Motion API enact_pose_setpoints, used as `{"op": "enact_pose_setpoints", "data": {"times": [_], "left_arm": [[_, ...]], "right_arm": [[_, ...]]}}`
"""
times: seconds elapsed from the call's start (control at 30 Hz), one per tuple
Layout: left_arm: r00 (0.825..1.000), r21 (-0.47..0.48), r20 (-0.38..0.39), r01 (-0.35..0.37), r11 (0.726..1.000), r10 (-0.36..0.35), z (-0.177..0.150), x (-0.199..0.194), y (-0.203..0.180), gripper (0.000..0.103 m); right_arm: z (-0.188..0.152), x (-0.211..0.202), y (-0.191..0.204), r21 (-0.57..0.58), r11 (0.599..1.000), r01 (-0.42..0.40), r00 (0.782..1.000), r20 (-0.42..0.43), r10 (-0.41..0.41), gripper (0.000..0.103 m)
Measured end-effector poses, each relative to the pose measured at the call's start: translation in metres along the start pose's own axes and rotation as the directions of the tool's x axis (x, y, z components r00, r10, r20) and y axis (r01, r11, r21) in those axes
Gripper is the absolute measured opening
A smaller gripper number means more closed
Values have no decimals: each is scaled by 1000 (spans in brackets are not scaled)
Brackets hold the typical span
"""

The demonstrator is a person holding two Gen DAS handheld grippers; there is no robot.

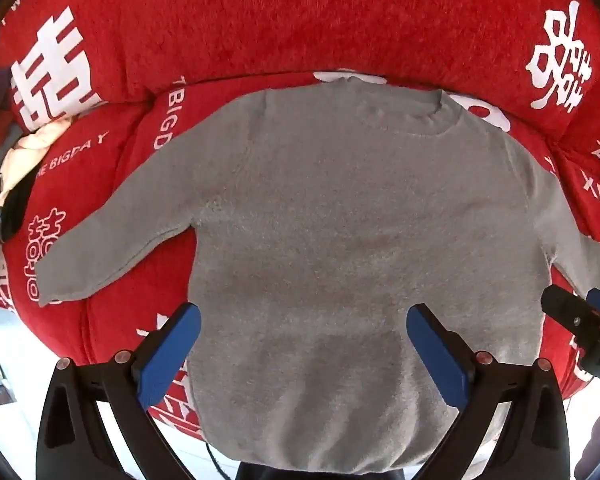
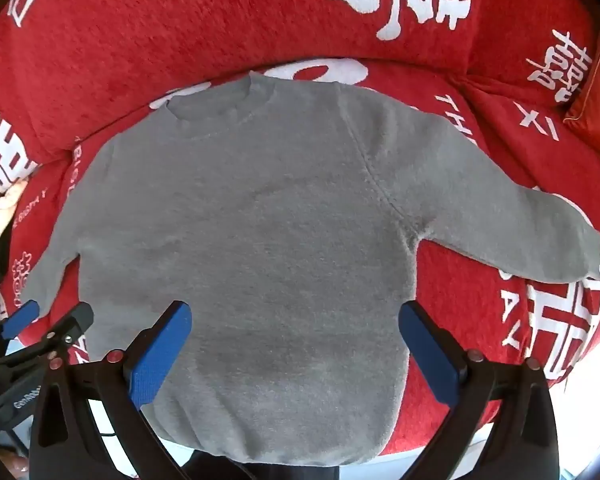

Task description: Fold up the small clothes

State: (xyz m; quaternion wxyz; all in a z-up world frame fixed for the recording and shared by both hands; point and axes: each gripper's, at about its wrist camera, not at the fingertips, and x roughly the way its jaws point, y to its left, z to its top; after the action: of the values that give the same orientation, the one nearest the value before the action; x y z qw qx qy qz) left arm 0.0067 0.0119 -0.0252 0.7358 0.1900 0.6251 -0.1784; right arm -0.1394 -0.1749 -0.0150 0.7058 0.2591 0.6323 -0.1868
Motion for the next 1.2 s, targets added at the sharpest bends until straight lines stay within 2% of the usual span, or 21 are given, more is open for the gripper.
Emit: {"op": "enact_pose_setpoints", "data": {"times": [0.4, 1.2], "left_arm": [[1000, -7, -14, -1, 1000, 1, 4, -1, 2, 103], [1000, -11, -18, -1, 1000, 0, 5, -6, -1, 103]], "right_arm": [[2, 1, 9, -11, 1000, 11, 1000, -25, -11, 103], [2, -3, 12, -30, 999, 32, 999, -19, -33, 103]]}}
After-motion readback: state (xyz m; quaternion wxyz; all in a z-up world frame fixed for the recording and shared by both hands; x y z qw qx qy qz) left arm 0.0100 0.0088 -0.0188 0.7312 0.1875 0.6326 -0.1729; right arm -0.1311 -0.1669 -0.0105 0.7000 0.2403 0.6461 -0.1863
